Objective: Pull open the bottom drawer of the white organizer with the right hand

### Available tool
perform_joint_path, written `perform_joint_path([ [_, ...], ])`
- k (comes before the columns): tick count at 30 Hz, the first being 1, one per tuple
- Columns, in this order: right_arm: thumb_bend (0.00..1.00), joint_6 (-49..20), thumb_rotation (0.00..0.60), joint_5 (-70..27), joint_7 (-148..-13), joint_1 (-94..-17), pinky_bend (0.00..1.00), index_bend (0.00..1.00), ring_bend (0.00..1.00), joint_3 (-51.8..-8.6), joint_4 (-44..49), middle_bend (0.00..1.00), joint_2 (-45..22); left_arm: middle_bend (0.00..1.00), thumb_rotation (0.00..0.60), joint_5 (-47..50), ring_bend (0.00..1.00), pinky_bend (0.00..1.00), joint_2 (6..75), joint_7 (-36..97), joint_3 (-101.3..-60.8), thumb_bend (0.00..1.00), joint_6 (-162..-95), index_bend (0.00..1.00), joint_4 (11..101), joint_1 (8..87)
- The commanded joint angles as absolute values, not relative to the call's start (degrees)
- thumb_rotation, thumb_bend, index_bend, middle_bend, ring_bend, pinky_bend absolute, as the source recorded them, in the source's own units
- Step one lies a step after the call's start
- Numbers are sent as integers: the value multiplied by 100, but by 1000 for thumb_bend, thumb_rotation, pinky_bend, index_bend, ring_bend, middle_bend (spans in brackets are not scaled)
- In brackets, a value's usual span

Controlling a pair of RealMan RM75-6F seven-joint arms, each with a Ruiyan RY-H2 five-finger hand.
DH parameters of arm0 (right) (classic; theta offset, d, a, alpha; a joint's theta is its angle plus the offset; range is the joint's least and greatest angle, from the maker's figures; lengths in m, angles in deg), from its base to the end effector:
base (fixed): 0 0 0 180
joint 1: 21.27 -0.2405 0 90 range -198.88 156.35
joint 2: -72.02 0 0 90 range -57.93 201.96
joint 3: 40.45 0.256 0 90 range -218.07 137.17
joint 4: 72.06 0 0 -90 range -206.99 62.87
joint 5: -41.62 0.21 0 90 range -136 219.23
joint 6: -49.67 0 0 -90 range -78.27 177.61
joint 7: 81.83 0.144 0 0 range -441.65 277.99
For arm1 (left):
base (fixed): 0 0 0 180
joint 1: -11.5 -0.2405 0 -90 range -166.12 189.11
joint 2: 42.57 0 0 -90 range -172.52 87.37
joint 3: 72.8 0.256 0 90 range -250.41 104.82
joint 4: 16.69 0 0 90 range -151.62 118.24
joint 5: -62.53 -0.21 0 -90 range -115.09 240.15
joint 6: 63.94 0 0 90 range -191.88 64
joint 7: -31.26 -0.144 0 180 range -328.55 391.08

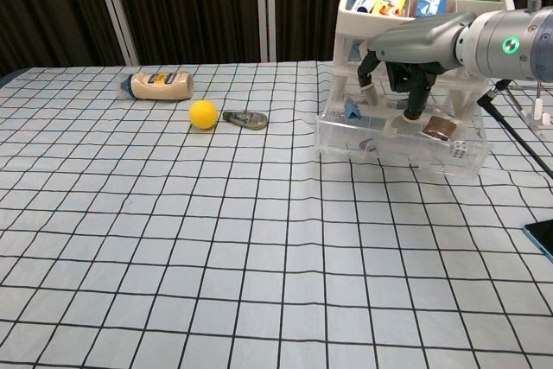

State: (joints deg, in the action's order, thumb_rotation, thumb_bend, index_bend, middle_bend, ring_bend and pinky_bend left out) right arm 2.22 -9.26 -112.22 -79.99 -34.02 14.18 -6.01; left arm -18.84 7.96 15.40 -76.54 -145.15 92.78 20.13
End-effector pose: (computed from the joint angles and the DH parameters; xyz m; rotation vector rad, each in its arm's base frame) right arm -0.1067 -0.3984 0.0268 2.0204 -0.6506 0.6977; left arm -0.2643 0.1970 0.2000 -1.4777 -0.7666 -0.7327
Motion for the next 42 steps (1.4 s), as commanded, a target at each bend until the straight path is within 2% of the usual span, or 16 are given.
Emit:
perform_joint_path([
  [1, 124, 150, 600, -1553, -10998, -7910, 920, 505, 1000, -3496, 1349, 1000, -585, 0, 600, -1917, 0, 0, 797, 1559, -7622, 18, -14541, 0, 9277, 1982],
  [8, 123, 48, 600, -2712, -10432, -7792, 919, 501, 1000, -3631, 1016, 1000, -610, 0, 600, -1975, 0, 0, 828, 1554, -7570, 19, -14598, 0, 9272, 1931],
  [13, 116, 28, 600, -3158, -10141, -7749, 920, 477, 1000, -3679, 741, 1000, -694, 0, 600, -1996, 0, 0, 846, 1491, -7545, 19, -14612, 0, 9296, 1916],
  [19, 82, 86, 600, -3311, -10083, -7716, 920, 459, 1000, -3692, 453, 1000, -828, 0, 600, -1990, 0, 0, 848, 1446, -7538, 18, -14611, 0, 9319, 1913],
  [42, 80, 280, 600, -3306, -10318, -7633, 920, 492, 1000, -3597, -8, 1000, -1090, 0, 600, -1910, 0, 0, 859, 1279, -7529, 18, -14475, 0, 9412, 1987],
])
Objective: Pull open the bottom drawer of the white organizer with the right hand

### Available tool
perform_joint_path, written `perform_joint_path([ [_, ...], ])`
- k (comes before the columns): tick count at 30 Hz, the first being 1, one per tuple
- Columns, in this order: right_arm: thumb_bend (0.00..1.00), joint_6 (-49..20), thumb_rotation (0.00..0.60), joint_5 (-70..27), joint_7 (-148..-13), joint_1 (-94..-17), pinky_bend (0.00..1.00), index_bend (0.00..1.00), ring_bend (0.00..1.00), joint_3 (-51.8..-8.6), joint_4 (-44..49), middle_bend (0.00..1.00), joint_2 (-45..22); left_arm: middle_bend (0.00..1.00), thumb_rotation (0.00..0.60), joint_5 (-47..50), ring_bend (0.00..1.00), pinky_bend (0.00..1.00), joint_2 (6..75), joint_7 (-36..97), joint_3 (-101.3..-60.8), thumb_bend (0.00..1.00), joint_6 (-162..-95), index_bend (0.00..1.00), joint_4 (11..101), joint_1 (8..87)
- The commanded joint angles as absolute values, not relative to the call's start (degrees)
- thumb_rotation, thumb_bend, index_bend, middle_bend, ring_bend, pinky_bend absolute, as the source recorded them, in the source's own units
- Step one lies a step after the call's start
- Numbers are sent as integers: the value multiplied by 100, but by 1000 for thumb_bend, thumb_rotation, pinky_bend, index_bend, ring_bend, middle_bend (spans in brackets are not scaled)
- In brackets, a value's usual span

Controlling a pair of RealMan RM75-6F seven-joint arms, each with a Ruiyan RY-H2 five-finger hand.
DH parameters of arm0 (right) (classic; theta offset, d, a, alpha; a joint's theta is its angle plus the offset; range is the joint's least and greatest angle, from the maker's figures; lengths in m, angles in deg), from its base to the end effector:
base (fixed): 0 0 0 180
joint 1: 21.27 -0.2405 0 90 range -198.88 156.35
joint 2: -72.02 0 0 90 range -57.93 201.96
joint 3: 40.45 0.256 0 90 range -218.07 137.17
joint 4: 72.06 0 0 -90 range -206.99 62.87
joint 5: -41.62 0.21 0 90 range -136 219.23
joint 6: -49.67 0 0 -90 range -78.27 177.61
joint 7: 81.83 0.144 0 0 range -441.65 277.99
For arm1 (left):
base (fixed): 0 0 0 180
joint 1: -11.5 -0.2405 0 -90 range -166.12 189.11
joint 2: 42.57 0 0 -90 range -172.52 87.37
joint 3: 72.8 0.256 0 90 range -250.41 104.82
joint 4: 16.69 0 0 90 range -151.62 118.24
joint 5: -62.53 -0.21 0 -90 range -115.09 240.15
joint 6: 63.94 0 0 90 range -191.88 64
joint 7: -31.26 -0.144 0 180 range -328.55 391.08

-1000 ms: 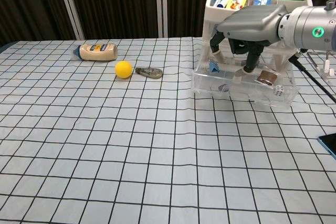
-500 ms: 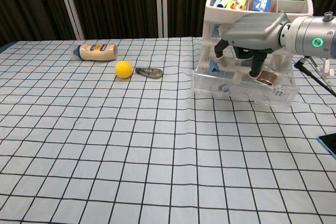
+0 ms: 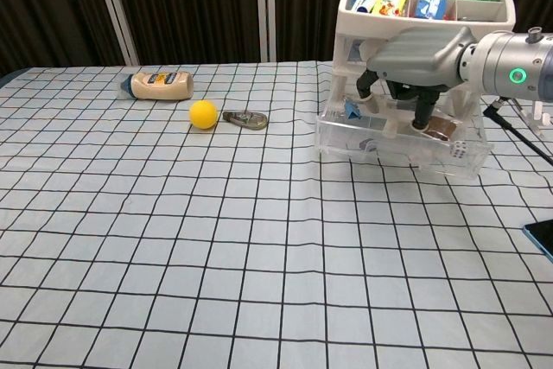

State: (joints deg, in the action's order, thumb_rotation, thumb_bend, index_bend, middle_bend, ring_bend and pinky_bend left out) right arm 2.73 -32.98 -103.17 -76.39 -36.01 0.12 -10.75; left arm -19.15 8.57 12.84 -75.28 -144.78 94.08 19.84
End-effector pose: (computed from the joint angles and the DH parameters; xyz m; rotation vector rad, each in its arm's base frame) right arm -0.1327 -0.4057 0.0139 2.1206 -0.3515 0.6947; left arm -0.2624 0.1904 0.1910 -1.5033 -0.7780 -0.7027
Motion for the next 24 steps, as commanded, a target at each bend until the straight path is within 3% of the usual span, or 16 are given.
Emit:
perform_joint_path([
  [1, 80, 281, 600, -3310, -10323, -7630, 920, 494, 1000, -3592, -32, 1000, -1105, 0, 600, -1906, 0, 0, 859, 1274, -7529, 18, -14468, 0, 9415, 1991],
  [19, 88, 364, 600, -3308, -10309, -7565, 919, 535, 1000, -3531, -325, 1000, -1289, 0, 600, -1865, 0, 0, 870, 1298, -7523, 19, -14362, 0, 9391, 2051],
  [24, 150, 341, 600, -3366, -10284, -7554, 919, 550, 1000, -3516, -300, 1000, -1291, 0, 600, -1855, 0, 0, 869, 1313, -7526, 19, -14351, 0, 9393, 2062],
])
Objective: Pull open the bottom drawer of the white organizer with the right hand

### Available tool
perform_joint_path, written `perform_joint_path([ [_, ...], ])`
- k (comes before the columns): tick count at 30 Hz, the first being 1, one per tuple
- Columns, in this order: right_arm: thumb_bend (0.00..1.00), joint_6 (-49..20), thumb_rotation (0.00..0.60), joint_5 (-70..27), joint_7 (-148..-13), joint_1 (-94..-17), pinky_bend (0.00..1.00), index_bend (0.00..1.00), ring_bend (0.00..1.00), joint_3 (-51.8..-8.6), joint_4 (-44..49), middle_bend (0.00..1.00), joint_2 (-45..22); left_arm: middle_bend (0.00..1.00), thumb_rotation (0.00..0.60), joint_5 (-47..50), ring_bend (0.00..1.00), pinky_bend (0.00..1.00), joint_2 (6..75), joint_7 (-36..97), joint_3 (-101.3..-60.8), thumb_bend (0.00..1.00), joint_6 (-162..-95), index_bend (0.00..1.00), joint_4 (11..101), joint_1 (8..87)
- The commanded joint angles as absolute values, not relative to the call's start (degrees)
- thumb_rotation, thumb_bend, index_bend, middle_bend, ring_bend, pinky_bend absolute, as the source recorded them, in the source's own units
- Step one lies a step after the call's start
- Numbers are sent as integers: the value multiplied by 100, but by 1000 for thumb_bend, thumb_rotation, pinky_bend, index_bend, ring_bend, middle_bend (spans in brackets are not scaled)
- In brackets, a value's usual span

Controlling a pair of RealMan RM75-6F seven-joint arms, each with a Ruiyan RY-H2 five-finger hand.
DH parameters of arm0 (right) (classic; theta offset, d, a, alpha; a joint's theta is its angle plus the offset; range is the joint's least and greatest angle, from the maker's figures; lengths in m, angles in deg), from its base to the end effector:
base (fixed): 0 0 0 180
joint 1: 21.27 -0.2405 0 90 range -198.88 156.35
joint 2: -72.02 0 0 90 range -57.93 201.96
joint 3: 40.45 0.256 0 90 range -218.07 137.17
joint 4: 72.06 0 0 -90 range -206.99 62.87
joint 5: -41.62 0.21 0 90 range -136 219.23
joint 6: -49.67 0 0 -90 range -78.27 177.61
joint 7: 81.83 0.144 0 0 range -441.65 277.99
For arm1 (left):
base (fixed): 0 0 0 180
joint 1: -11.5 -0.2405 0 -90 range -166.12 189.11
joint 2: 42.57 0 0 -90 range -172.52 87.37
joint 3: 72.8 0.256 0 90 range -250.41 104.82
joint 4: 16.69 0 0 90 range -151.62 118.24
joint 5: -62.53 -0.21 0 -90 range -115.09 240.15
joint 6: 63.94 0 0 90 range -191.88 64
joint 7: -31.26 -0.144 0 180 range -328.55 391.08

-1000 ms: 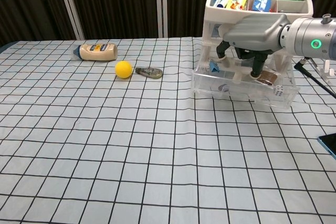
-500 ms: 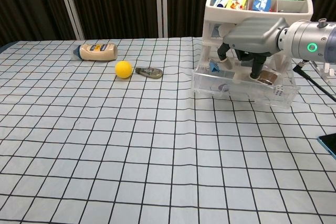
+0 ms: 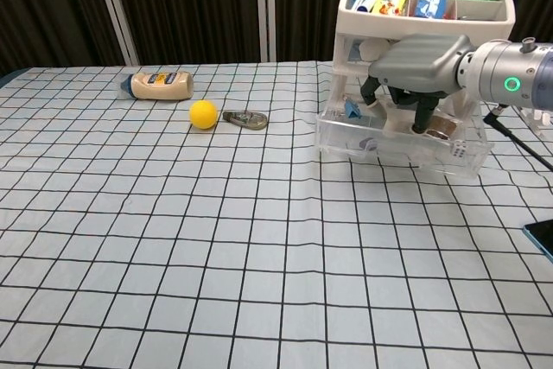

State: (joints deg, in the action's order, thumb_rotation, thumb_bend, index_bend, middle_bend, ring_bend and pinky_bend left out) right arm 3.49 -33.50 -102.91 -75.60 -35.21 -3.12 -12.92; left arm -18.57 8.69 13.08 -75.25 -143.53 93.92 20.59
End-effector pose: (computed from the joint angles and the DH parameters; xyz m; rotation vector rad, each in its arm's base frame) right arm -0.1397 -0.4098 0.0070 2.1075 -0.3607 0.6791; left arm -0.2628 0.1935 0.1880 -1.5166 -0.7920 -0.6977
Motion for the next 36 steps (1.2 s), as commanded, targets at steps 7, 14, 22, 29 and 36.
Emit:
perform_joint_path([
  [7, 191, 354, 600, -3369, -10299, -7530, 918, 560, 1000, -3511, -307, 1000, -1295, 0, 600, -1868, 0, 0, 870, 1324, -7509, 19, -14353, 0, 9386, 2056],
  [14, 197, 358, 600, -3371, -10319, -7511, 918, 571, 1000, -3489, -320, 1000, -1309, 0, 600, -1878, 0, 0, 869, 1327, -7509, 19, -14349, 0, 9382, 2066],
  [22, 251, 407, 600, -3372, -10322, -7495, 917, 586, 1000, -3492, -369, 1000, -1345, 0, 600, -1841, 0, 0, 872, 1348, -7513, 19, -14324, 0, 9370, 2079],
  [29, 258, 409, 600, -3386, -10337, -7484, 917, 596, 1000, -3486, -380, 1000, -1375, 0, 600, -1816, 0, 0, 864, 1365, -7525, 19, -14312, 0, 9351, 2093],
  [36, 266, 358, 600, -3408, -10423, -7487, 916, 602, 1000, -3445, -287, 1000, -1322, 0, 600, -1791, 0, 0, 863, 1404, -7534, 19, -14299, 0, 9326, 2103],
])
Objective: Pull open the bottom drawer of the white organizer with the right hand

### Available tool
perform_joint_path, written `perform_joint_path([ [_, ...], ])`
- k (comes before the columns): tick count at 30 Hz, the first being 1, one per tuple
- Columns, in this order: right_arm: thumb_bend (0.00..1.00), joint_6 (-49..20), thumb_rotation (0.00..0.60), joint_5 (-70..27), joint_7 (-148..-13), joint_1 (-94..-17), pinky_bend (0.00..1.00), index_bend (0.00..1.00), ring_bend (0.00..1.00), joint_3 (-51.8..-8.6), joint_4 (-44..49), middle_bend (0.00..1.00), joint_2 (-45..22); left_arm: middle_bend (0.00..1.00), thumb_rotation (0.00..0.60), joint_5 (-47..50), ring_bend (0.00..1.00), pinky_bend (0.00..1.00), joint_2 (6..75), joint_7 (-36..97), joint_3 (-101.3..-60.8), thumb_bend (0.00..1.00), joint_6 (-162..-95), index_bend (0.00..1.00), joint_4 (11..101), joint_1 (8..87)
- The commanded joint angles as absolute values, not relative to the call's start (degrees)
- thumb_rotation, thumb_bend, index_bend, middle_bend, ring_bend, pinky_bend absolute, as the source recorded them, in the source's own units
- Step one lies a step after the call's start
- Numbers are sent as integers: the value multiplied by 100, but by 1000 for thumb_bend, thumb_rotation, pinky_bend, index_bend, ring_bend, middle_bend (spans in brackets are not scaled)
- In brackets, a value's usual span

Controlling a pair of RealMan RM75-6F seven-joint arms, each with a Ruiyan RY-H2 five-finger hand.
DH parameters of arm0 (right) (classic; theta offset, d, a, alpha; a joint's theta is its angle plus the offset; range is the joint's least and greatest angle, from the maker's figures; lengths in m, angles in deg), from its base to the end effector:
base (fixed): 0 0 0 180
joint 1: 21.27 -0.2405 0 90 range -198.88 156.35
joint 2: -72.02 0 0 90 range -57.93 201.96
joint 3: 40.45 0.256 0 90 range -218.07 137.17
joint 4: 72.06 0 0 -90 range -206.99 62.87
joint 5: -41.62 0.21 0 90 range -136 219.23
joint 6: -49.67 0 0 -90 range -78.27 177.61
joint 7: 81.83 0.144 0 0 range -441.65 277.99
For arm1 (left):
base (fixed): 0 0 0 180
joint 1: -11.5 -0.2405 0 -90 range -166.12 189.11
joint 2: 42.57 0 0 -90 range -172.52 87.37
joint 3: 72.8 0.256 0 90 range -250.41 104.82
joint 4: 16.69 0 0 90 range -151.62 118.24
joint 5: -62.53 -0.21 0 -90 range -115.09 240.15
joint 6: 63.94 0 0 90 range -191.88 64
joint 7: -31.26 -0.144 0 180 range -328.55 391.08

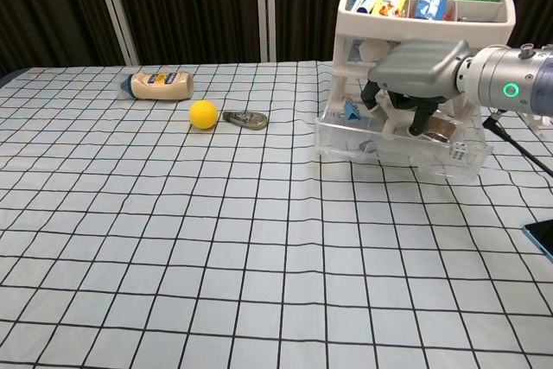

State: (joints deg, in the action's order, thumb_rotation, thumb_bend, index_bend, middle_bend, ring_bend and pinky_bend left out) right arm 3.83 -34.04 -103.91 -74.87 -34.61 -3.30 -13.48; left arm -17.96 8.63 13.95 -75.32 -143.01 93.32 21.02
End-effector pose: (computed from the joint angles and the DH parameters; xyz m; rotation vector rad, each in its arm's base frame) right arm -0.1415 -0.4077 0.0038 2.1101 -0.3534 0.6709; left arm -0.2653 0.1960 0.1887 -1.5141 -0.8011 -0.6963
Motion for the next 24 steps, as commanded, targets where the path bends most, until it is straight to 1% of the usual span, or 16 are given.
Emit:
perform_joint_path([
  [1, 267, 339, 600, -3408, -10443, -7485, 916, 602, 1000, -3433, -246, 1000, -1301, 0, 600, -1790, 0, 0, 863, 1410, -7535, 19, -14298, 0, 9322, 2104],
  [18, 270, -54, 600, -3244, -11161, -7323, 915, 607, 1000, -3314, 675, 1000, -719, 0, 600, -1837, 0, 0, 970, 1562, -7484, 19, -14273, 0, 9135, 2091],
  [24, 269, -401, 600, -3160, -11370, -7139, 913, 606, 1000, -3230, 1369, 1000, -285, 0, 600, -1901, 0, 0, 1052, 1686, -7449, 19, -14293, 0, 8955, 2063],
])
